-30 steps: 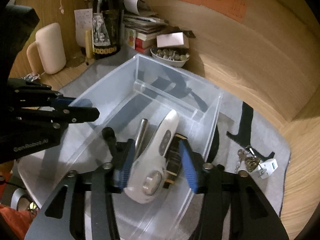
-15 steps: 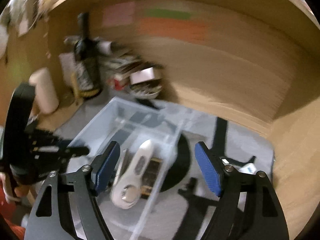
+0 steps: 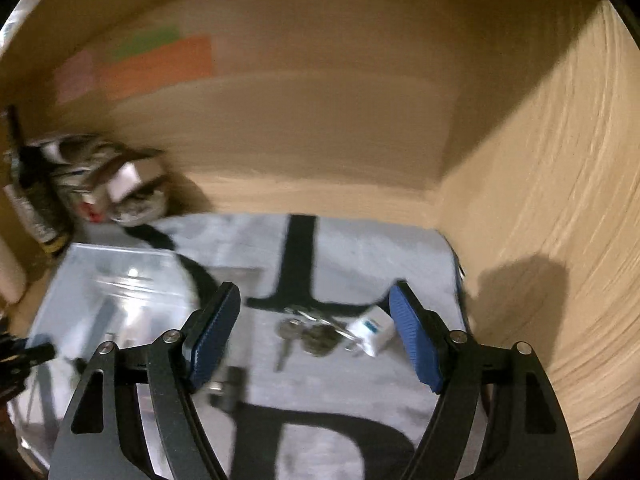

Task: Organize rigid objects
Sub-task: 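Grasp the white plug adapter with the right gripper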

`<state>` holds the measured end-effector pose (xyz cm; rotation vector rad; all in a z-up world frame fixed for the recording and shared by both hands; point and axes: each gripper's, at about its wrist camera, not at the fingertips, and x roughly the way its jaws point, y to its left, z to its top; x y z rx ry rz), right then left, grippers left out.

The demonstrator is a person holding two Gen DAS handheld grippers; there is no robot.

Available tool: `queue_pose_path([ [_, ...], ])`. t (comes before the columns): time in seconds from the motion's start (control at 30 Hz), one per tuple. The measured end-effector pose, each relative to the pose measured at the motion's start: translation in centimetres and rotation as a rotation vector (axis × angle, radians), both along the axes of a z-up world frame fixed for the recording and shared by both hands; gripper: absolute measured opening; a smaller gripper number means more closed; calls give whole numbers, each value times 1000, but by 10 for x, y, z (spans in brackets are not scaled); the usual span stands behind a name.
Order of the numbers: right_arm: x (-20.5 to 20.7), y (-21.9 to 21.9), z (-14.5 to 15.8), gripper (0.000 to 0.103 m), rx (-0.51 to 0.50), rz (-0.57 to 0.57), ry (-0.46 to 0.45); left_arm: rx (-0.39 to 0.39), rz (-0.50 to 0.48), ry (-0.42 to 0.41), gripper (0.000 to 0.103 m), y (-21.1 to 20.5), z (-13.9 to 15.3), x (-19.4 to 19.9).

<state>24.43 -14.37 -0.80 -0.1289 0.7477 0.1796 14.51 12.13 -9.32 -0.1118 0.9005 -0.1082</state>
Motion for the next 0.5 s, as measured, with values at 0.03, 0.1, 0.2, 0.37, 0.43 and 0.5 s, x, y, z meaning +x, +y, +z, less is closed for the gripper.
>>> queue_pose_path([
  [0.03, 5, -5, -6, 75, 3, -20, 18, 1, 0, 0, 15, 0, 0, 0],
  [0.1, 17, -15, -19, 75, 17, -52, 64, 2, 0, -1, 15, 0, 0, 0],
  [0.2, 30, -24, -35, 75, 9, -97, 97, 1, 1, 0, 15, 1, 0, 0],
  [0.37, 50, -41, -59, 74, 10, -165, 152, -1, 1, -1, 15, 1, 0, -1],
  [0.43, 55, -46, -69, 73, 25, -179, 185, -1, 1, 0, 15, 2, 0, -1],
  [0.5, 57, -49, -76, 64, 32, -190, 207, 0, 1, -1, 15, 1, 0, -1],
])
